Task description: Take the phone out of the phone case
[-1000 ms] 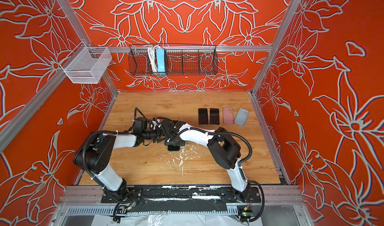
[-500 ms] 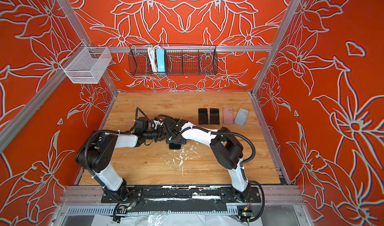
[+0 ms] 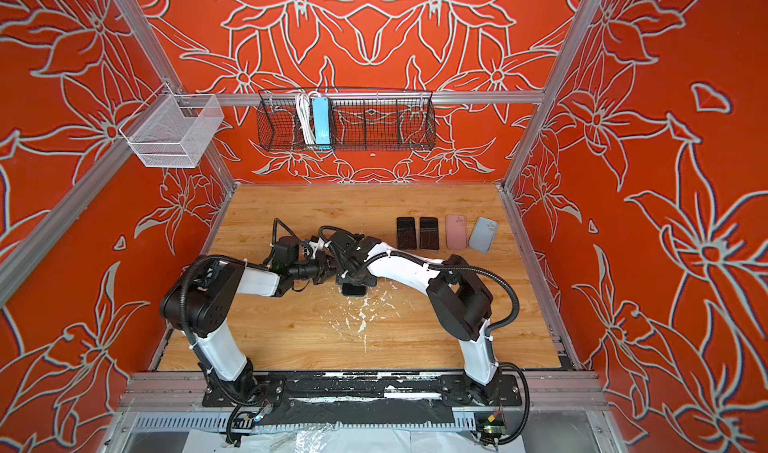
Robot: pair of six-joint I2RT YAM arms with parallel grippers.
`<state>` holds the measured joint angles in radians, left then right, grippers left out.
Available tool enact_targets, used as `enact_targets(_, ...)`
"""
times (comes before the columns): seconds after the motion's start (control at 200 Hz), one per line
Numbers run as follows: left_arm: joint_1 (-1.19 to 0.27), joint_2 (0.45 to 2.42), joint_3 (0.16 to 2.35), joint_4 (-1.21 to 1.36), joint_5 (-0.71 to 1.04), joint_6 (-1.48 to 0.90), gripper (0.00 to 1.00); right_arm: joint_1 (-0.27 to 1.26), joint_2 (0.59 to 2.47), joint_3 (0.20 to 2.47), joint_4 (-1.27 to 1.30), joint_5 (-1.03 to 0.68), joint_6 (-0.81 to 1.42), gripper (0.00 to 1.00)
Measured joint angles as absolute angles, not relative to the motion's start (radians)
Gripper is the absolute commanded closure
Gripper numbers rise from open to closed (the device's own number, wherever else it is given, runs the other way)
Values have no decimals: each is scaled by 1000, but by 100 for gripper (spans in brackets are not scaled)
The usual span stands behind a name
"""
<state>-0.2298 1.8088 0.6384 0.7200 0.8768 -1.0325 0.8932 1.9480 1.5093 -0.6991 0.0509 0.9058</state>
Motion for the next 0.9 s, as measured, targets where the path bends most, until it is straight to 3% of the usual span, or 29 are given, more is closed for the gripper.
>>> enact_targets(0.12, -232, 1821, 621, 757, 872, -1042, 100, 891, 1947, 1504, -699, 45, 905, 60)
enact_targets(0.195, -233, 1812, 619, 756, 867, -1040, 100, 891, 1942, 1498, -696, 44, 905, 54)
enact_targets(0.33, -236, 1781, 619, 744, 854, -1037, 100, 891, 1922, 1492, -689, 46, 905, 30)
enact_targets(0.5, -238, 1733, 620, 742, 844, -1040, 100, 883, 1874, 1464, -659, 44, 899, 17)
enact_targets(0.901, -257, 1642, 713, 741, 832, -1077, 100, 845, 1647, 1246, -495, 36, 878, 10)
